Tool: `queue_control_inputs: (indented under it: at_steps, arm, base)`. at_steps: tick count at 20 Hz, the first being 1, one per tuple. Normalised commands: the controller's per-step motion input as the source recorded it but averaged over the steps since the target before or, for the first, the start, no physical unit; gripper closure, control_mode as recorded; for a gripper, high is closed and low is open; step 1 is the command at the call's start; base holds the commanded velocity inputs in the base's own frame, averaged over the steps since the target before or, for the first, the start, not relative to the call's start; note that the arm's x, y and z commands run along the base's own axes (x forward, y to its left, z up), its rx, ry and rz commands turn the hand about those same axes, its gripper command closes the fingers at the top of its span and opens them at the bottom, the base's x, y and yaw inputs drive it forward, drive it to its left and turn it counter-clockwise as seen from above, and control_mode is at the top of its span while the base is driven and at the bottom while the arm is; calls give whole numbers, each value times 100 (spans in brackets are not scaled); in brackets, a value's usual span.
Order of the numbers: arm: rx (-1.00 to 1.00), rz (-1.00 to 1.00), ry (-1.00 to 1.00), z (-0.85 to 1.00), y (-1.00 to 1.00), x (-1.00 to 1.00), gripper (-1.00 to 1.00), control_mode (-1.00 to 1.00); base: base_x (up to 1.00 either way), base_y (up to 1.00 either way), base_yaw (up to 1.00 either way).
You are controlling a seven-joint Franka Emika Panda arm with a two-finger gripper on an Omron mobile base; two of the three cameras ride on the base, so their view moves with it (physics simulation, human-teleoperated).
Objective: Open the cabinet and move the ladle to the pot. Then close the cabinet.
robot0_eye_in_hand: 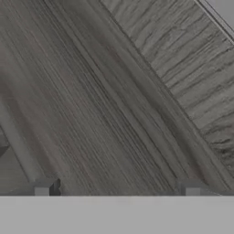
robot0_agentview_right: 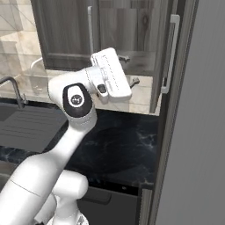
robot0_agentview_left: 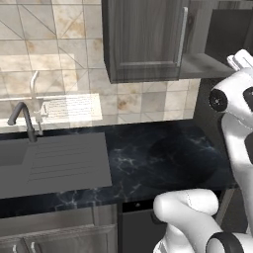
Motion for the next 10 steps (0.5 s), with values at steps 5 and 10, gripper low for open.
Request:
queue_control_inputs:
  at_steps: [5,10]
  arm:
    - [-4,28,24,0,69,-18,-100,-100]
    - [-8,29,16,0,64,0,-100,-100]
  base:
    - [0,0,0]
    - [0,0,0]
